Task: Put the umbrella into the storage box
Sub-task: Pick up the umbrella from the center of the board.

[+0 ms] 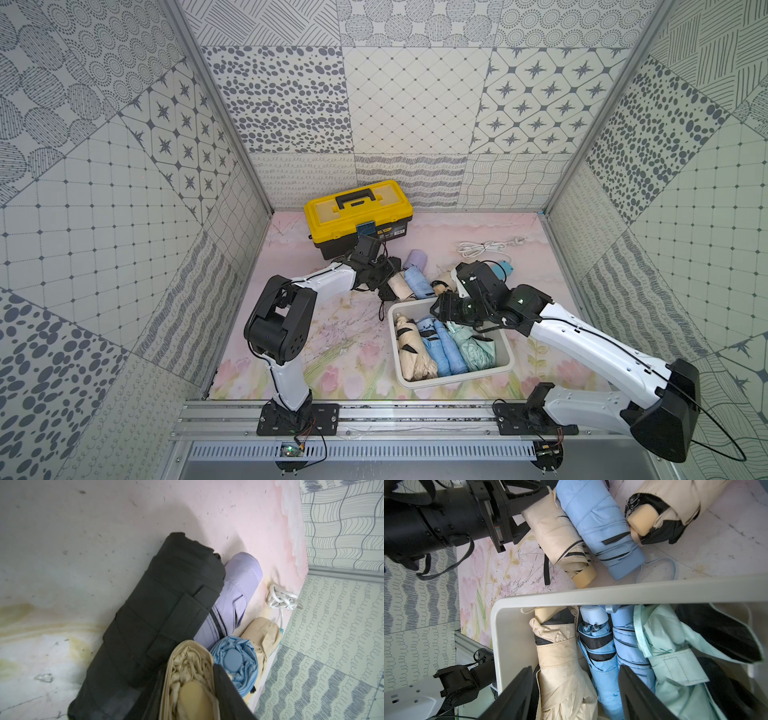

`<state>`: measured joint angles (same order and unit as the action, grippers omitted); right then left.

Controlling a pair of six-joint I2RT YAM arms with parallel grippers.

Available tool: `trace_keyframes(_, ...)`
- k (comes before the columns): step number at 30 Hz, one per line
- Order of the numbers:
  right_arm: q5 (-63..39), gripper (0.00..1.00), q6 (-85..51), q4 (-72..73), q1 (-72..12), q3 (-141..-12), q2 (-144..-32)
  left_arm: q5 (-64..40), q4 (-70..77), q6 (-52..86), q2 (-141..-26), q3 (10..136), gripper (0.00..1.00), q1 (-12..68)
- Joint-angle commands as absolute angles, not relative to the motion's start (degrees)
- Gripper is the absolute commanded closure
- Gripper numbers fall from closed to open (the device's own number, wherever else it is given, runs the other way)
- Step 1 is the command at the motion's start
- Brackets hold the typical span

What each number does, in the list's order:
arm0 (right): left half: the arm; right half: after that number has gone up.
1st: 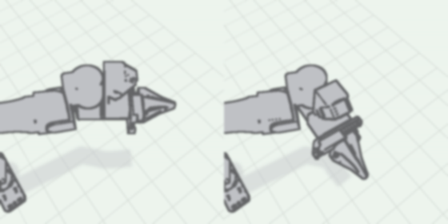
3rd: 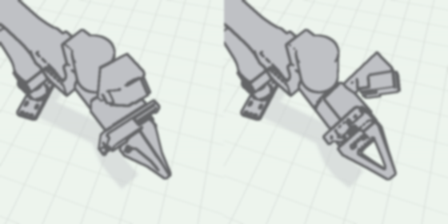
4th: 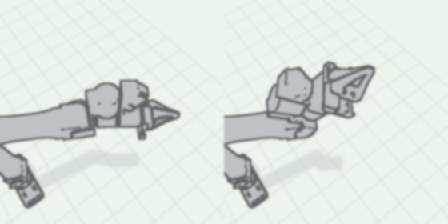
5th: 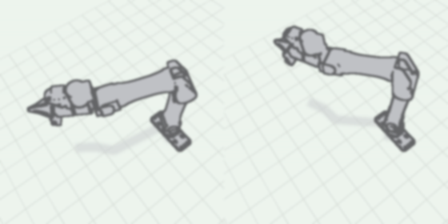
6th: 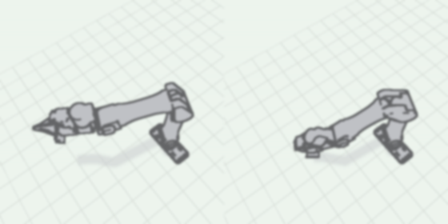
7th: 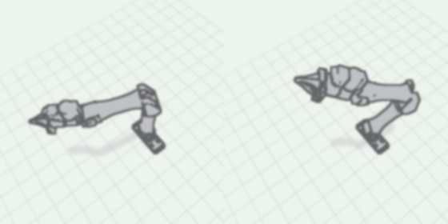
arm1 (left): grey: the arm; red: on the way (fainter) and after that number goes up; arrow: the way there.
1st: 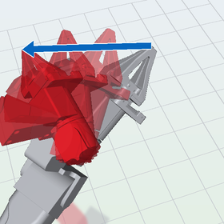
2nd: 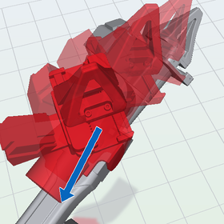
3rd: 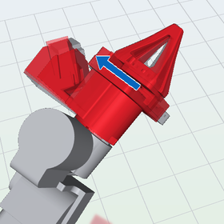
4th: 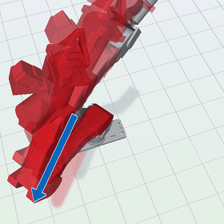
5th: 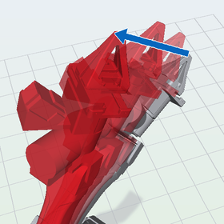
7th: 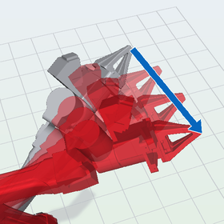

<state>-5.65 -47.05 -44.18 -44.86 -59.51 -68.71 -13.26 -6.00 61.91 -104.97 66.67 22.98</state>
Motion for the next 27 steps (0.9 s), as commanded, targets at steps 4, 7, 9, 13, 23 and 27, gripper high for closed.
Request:
trace_keyframes(4,-4.0,0.3,-47.0,-43.5,-44.5,-61.0,-67.1,-13.9,-5.5,58.1,-102.6,67.2,0.75,22.8)
trace_keyframes(7,-3.7,0.3,-47.0,-43.4,-44.5,-61.0,-66.9,-11.2,-6.8,56.9,-99.8,66.8,0.77,22.2)
trace_keyframes(9,-3.8,0.3,-47.1,-42.8,-44.5,-61.1,-67.1,-9.0,-7.5,56.5,-97.5,66.1,0.77,21.5)
trace_keyframes(13,-4.3,0.3,-47.5,-41.1,-44.5,-62.0,-67.9,-4.4,-7.7,57.5,-92.2,64.1,0.78,19.9)
trace_keyframes(23,-1.6,0.24,-63.6,-9.8,-45.7,-56.0,-69.3,-2.9,-5.7,70.4,-79.8,62.3,0.81,17.3)
trace_keyframes(27,1.3,0.22,-70.9,3.3,-46.7,-53.7,-73.0,-2.5,-3.5,77.1,-75.6,60.6,0.82,17.2)
